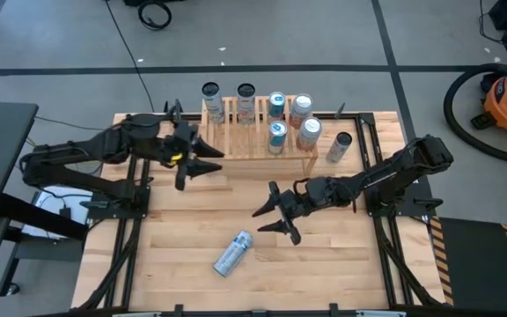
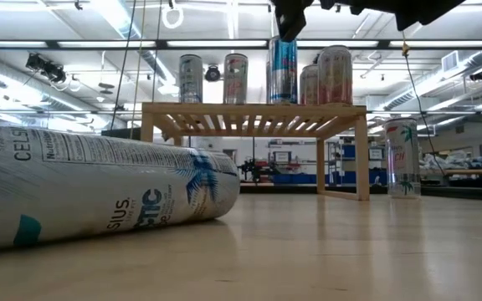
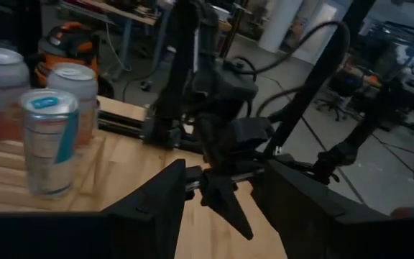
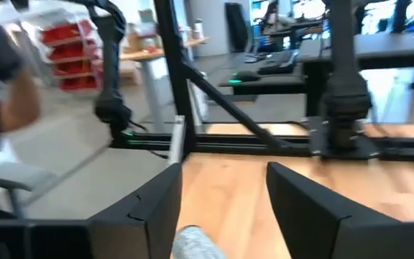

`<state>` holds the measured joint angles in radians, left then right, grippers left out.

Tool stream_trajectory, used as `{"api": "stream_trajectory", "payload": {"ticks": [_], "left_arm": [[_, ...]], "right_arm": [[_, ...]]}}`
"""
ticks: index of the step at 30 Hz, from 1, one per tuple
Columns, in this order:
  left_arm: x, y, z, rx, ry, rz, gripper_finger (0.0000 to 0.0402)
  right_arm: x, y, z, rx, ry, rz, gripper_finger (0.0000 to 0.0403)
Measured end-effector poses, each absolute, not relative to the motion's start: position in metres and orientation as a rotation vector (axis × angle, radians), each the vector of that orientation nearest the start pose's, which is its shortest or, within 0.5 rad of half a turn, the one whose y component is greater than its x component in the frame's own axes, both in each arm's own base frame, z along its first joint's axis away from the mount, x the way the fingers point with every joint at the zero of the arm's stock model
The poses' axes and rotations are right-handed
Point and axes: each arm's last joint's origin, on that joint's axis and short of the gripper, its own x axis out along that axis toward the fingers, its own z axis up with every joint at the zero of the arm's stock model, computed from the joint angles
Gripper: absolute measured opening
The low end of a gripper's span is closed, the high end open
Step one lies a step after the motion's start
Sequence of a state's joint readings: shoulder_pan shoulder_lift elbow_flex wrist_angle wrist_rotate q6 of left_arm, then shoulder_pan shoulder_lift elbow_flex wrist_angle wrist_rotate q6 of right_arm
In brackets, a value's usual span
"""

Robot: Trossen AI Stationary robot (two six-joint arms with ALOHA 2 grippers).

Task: Place canned beverage on shelf
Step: Put the white-blue soda can on the shelf aligned with the other white-blue soda

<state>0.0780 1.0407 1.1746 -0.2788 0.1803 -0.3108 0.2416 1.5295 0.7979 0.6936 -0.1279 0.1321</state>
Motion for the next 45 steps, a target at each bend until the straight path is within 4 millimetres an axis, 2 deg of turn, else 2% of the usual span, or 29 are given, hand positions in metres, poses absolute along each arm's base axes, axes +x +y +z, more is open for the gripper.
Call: {"api": "stream_trajectory", "payload": {"ticks": [9, 15, 20, 30, 37, 45], "left_arm": [[0.199, 0.01, 0.419, -0.324, 0.115, -0.083, 0.019], [0.193, 0.01, 0.416, -0.324, 0.16, -0.071, 0.019], [0.191, 0.011, 0.411, -0.33, 0.21, -0.012, 0.019], [0.191, 0.012, 0.41, -0.324, 0.216, 0.002, 0.019], [0.19, 0.012, 0.406, -0.352, 0.26, 0.012, 0.019], [0.19, 0.012, 0.405, -0.353, 0.265, 0.012, 0.019]], "right_arm": [[0.319, 0.089, 0.236, -0.087, 0.059, 0.315, 0.0315], [0.323, 0.09, 0.225, -0.054, 0.103, 0.34, 0.0368], [0.325, 0.094, 0.225, -0.041, 0.087, 0.385, 0.0374], [0.369, 0.106, 0.227, -0.1, 0.384, 0.449, 0.0373], [0.4, 0.115, 0.201, -0.205, 0.632, 0.493, 0.0373], [0.427, 0.123, 0.185, -0.264, 0.68, 0.517, 0.0372]]}}
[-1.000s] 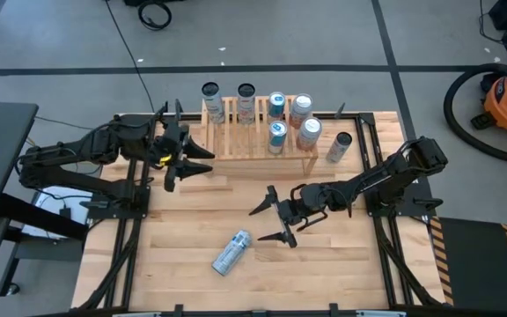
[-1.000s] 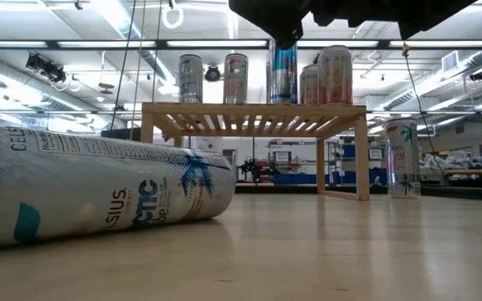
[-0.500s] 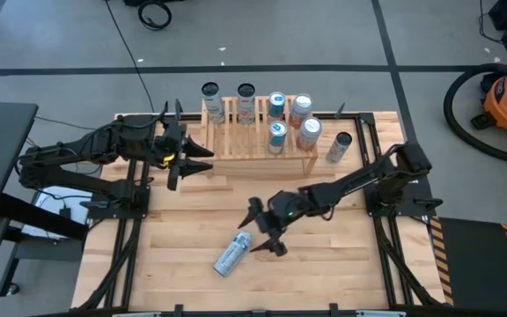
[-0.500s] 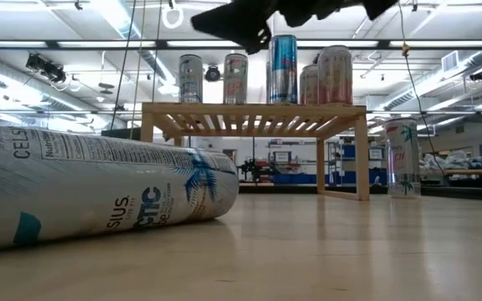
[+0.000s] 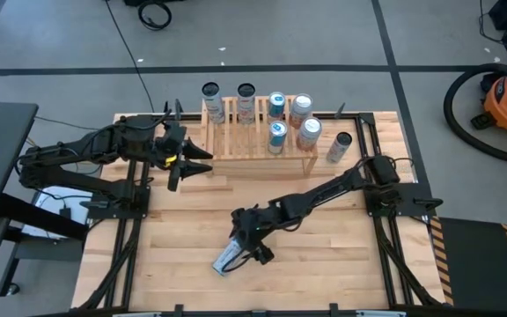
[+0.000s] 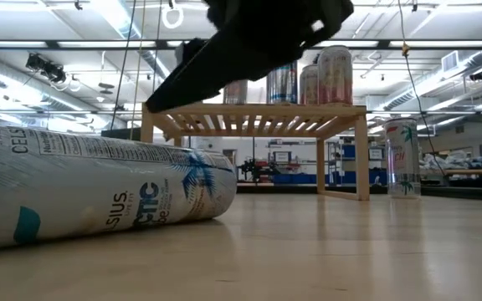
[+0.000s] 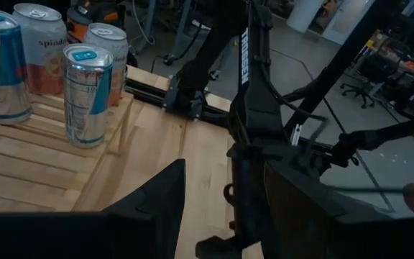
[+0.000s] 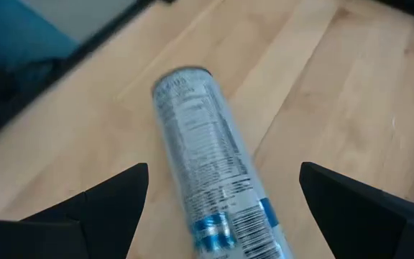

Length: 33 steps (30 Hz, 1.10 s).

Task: Place canned beverage on shelf
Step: Put the white-blue soda can on the shelf aligned with the other white-blue soda

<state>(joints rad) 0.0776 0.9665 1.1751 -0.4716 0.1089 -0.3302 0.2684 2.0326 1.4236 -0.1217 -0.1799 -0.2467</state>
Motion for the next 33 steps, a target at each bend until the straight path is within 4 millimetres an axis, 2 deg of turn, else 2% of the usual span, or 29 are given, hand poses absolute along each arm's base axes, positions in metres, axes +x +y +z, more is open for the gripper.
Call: {"api": "stream_trajectory", "payload": {"ticks": [5, 10, 17, 21, 28, 33], "left_arm": [[0.19, 0.012, 0.403, -0.355, 0.286, 0.016, 0.019], [0.189, 0.012, 0.403, -0.355, 0.292, 0.017, 0.019], [0.19, 0.012, 0.402, -0.355, 0.294, 0.017, 0.019], [0.189, 0.012, 0.402, -0.355, 0.295, 0.019, 0.019], [0.19, 0.012, 0.402, -0.354, 0.293, 0.021, 0.019], [0.19, 0.012, 0.402, -0.353, 0.293, 0.021, 0.019]], "right_arm": [[0.435, 0.127, 0.172, -0.342, 0.768, 0.503, 0.0372], [0.434, 0.128, 0.16, -0.395, 0.834, 0.474, 0.0372], [0.433, 0.133, 0.149, -0.457, 0.859, 0.453, 0.0372], [0.433, 0.133, 0.149, -0.482, 0.861, 0.42, 0.037], [0.434, 0.132, 0.142, -0.467, 0.893, 0.374, 0.0328], [0.434, 0.134, 0.136, -0.448, 0.901, 0.425, 0.0287]]}}
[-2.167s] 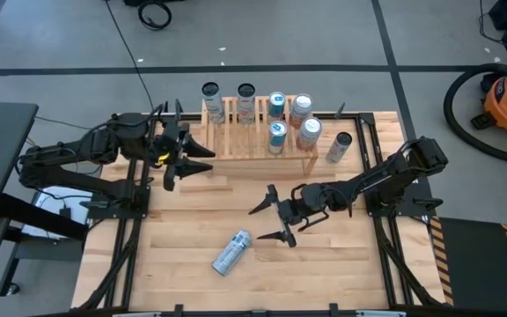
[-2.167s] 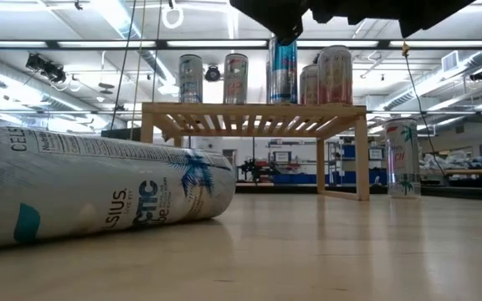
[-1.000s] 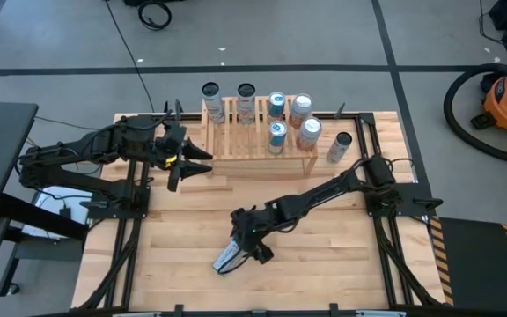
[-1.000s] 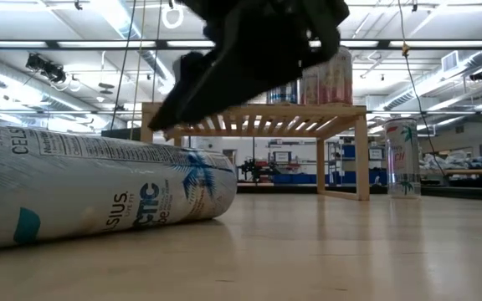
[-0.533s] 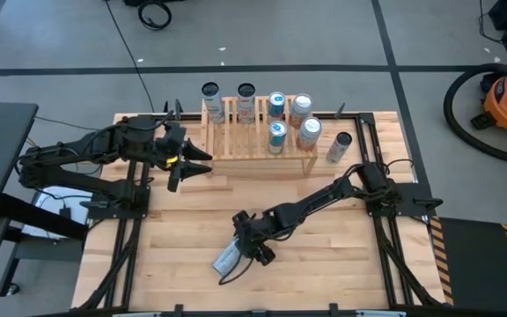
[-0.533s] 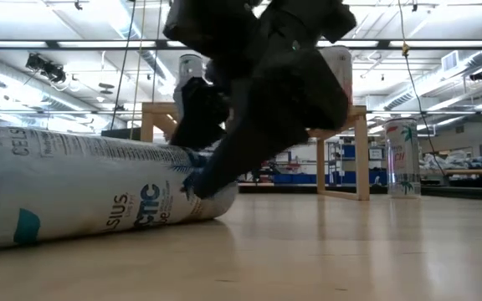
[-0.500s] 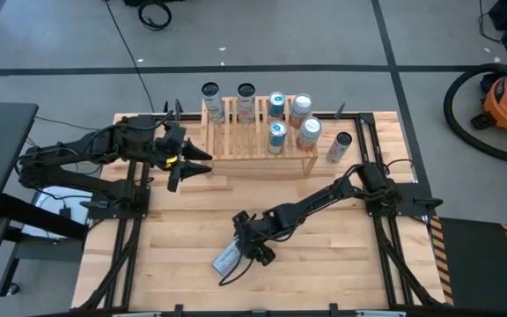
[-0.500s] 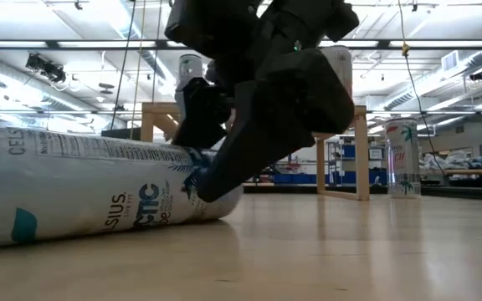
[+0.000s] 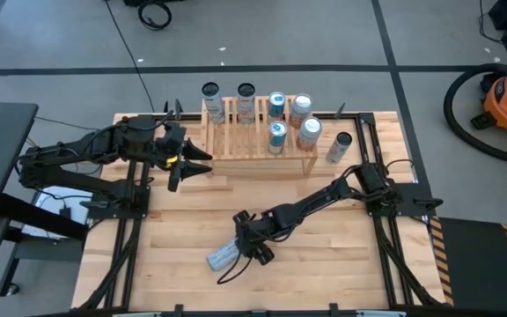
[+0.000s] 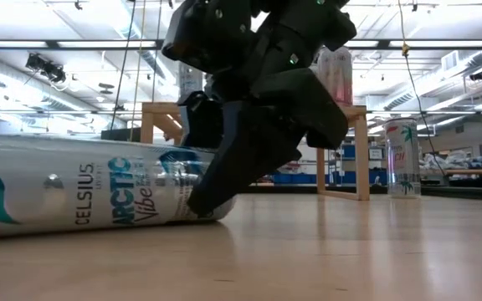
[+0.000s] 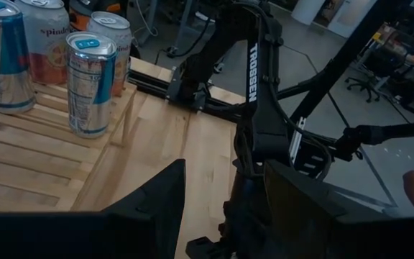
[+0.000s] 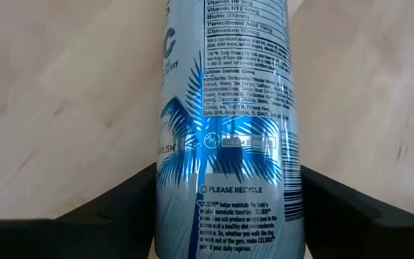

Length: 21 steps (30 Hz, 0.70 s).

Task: Place canned beverage on shelf
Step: Put the white-blue soda can on the shelf aligned with the other white-blue soda

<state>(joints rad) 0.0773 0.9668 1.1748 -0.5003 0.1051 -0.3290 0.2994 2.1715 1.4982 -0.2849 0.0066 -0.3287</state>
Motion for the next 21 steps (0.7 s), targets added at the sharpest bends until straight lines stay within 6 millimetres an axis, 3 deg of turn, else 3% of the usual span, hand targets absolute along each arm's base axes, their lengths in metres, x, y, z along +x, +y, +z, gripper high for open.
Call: {"api": "stream_trajectory", "payload": {"ticks": [4, 11, 17, 21], "left_arm": [[0.189, 0.012, 0.402, -0.353, 0.294, 0.021, 0.019], [0.189, 0.012, 0.402, -0.353, 0.299, 0.022, 0.019], [0.189, 0.012, 0.401, -0.351, 0.304, 0.036, 0.019], [0.189, 0.012, 0.401, -0.351, 0.306, 0.039, 0.019]], "right_arm": [[0.434, 0.135, 0.137, -0.459, 0.888, 0.437, 0.0279], [0.44, 0.141, 0.15, -0.474, 0.847, 0.45, 0.0305], [0.44, 0.143, 0.151, -0.42, 0.859, 0.423, 0.0239], [0.44, 0.142, 0.151, -0.403, 0.867, 0.417, 0.0239]]}}
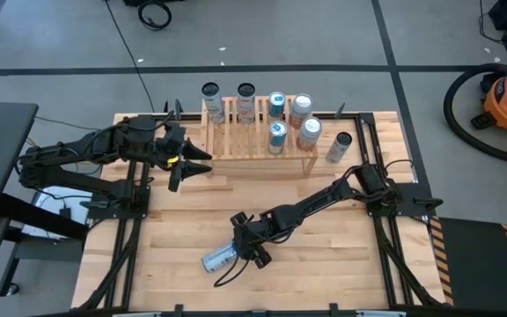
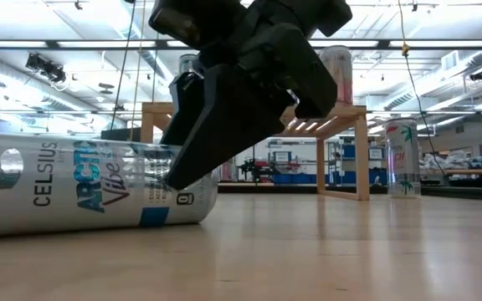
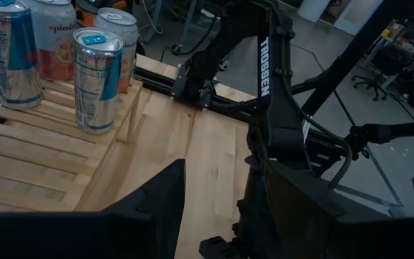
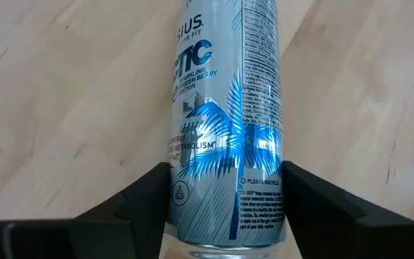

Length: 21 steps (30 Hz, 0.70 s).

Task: Place canned beverage on shelf
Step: Put the white-blue soda can on the shelf aligned with the other white-blue soda

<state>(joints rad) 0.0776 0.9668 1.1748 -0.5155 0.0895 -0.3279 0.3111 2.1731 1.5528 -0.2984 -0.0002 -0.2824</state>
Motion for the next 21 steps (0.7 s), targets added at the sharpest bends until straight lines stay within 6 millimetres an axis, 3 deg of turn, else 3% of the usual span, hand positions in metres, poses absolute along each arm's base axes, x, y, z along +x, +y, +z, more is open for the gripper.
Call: {"api": "stream_trajectory", "payload": {"ticks": [6, 13, 21], "left_arm": [[0.1891, 0.0121, 0.4009, -0.351, 0.306, 0.039, 0.019], [0.1891, 0.0121, 0.4009, -0.351, 0.306, 0.038, 0.019], [0.1891, 0.0121, 0.4009, -0.351, 0.305, 0.038, 0.019]], "right_arm": [[0.4389, 0.141, 0.1509, -0.386, 0.882, 0.453, 0.0242], [0.4376, 0.1421, 0.1479, -0.328, 0.906, 0.462, 0.0344], [0.4428, 0.143, 0.1519, -0.334, 0.839, 0.432, 0.0322]]}}
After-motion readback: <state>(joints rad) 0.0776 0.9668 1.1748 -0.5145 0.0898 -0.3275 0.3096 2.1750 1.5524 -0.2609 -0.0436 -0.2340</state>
